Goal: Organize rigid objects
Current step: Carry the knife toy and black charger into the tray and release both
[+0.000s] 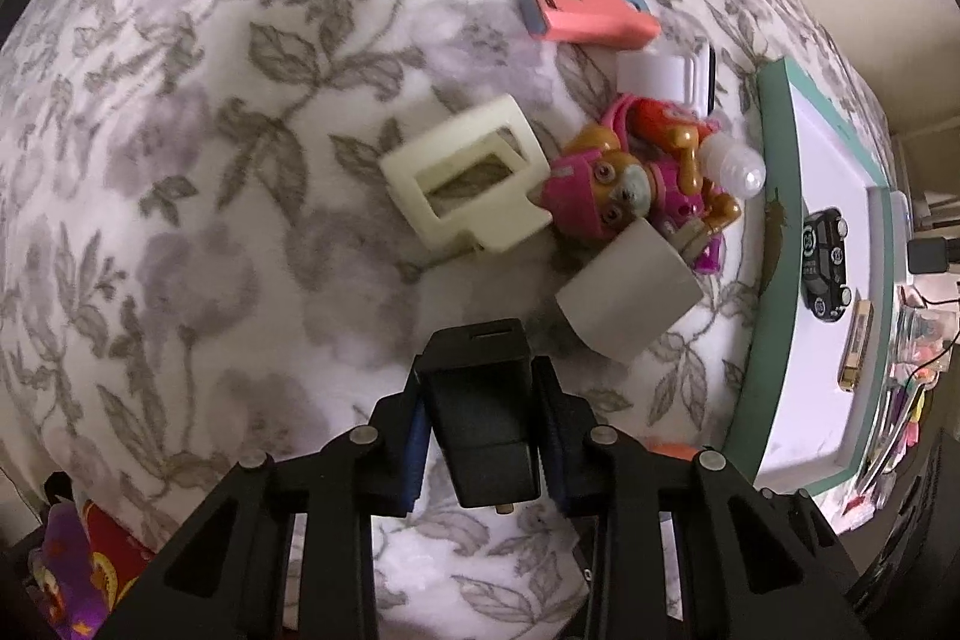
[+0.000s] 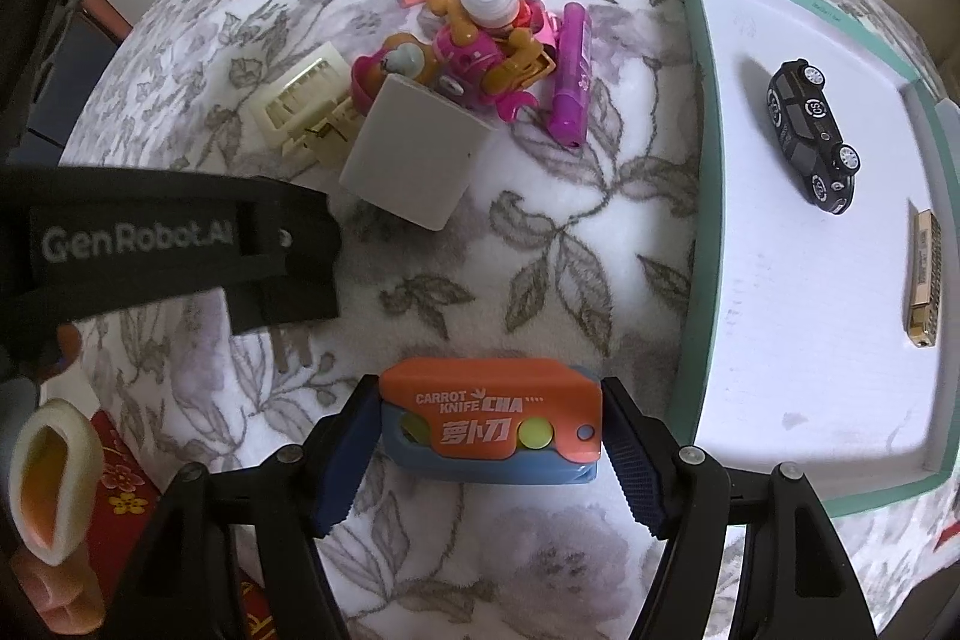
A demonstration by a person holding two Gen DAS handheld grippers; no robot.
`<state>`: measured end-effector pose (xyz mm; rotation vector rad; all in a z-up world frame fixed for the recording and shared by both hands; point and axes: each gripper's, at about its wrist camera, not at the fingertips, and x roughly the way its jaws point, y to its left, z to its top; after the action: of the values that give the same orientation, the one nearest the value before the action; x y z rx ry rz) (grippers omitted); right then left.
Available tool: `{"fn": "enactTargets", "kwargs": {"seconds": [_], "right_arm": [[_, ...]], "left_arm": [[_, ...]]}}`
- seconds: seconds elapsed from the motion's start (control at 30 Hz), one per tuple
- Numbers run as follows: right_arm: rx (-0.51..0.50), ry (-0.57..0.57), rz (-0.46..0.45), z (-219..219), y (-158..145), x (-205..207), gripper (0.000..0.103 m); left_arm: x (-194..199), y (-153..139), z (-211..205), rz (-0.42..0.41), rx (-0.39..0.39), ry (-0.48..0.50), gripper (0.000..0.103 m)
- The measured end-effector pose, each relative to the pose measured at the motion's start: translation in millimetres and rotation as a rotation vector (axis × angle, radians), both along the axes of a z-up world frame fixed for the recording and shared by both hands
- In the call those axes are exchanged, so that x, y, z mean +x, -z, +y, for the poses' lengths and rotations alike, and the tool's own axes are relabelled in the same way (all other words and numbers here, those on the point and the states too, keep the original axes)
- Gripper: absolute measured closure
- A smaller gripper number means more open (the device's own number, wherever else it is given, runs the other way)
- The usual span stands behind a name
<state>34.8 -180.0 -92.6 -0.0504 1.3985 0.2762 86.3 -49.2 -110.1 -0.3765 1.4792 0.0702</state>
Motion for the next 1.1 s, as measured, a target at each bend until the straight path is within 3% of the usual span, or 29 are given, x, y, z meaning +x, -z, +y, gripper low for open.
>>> {"fn": "enactTargets", "kwargs": {"seconds": [0.23, 0.43, 0.6, 0.93, 1.1], "right_arm": [[0.085, 0.045, -0.051, -18, -31, 4, 0.03], [0.082, 0.146, -0.094, -53, -52, 11, 0.03], [0.075, 0.26, -0.073, -93, -49, 21, 0.03], [0.015, 0.463, -0.028, -167, -34, 21, 0.029], [-0.007, 0.559, -0.019, -206, -28, 16, 0.029]], "left_arm": [[0, -43, 15, -0.134, -0.037, -0.021, 0.07], [-1, -73, 8, -0.249, -0.047, 0.027, 0.07], [-1, -71, -27, -0.267, -0.066, 0.119, 0.07], [-21, -69, -120, -0.291, -0.079, 0.398, 0.07], [-26, -61, -146, -0.293, -0.068, 0.477, 0.07]]}}
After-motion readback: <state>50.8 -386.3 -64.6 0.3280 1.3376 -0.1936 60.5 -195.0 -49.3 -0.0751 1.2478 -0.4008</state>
